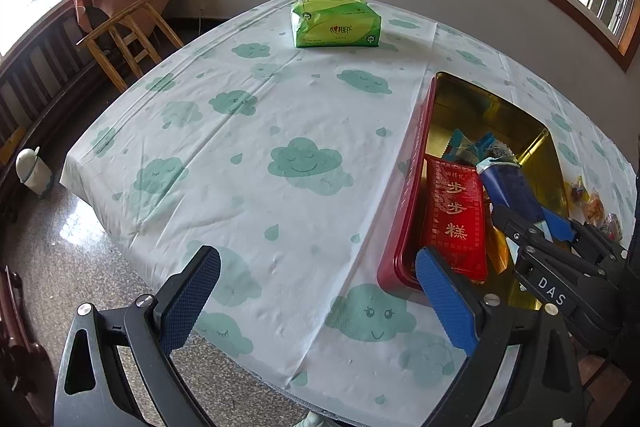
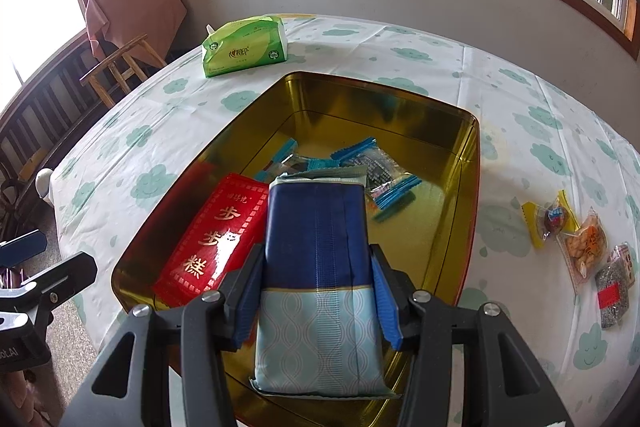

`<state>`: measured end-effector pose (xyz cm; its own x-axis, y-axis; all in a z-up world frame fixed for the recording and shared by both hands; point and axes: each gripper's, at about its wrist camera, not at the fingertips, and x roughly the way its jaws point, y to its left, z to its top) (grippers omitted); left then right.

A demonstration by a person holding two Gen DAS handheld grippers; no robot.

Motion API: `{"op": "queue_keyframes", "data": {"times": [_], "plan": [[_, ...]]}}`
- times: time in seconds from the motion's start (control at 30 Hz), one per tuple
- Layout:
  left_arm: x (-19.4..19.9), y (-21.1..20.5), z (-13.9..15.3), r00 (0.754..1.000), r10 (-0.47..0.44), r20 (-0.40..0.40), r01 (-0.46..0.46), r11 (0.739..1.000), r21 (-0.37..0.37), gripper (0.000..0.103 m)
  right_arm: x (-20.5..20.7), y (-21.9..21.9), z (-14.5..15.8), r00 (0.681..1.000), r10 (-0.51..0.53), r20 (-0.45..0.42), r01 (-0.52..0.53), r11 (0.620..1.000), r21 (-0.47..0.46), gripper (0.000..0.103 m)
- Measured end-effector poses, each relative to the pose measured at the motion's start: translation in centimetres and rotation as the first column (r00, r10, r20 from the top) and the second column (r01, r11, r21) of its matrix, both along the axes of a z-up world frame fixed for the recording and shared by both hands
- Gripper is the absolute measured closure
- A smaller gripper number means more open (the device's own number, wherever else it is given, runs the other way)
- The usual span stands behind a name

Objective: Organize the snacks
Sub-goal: 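Carry the long blue-and-teal packet into the tin and open the right tool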

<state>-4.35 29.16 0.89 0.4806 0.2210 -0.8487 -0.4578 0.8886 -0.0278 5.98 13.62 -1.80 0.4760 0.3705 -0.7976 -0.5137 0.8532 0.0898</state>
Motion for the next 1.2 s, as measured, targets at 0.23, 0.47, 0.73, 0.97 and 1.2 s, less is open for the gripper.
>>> {"op": "queue_keyframes", "data": {"times": [0.23,0.47,0.73,0.97,1.2], "plan": [[-0.3,0.1,-0.1,1.0,0.008,-0.004,-0.008,1.0,-0.003,0.006,-0.2,0.5,-0.2,0.999,0.027,-0.021,-0.027,0.999,0.034,0.051],[-0.4,-0.2,-0.1,1.0,0.003,-0.002,-0.003,1.0,-0.005,0.006,-1.0,0.9,-0.4,0.998,0.064,-0.025,-0.063,0.997,0.035,0.05],[-0.2,-1.2,0.5,1.0,-0.015,0.014,0.016,1.0,-0.005,0.006,-1.9,-0.4,1.3,0.995,0.092,0.03,-0.093,0.995,0.036,0.046],[0.4,-3.0,0.9,0.998,-0.056,0.023,0.056,0.998,-0.004,0.006,-1.8,-5.2,3.8,0.995,0.057,0.076,-0.064,0.994,0.093,0.045],[1.6,-6.2,1.1,0.991,-0.132,0.018,0.132,0.991,0.001,0.006,1.3,-15.4,4.7,0.983,-0.116,0.14,0.11,0.992,0.054,0.045]]}}
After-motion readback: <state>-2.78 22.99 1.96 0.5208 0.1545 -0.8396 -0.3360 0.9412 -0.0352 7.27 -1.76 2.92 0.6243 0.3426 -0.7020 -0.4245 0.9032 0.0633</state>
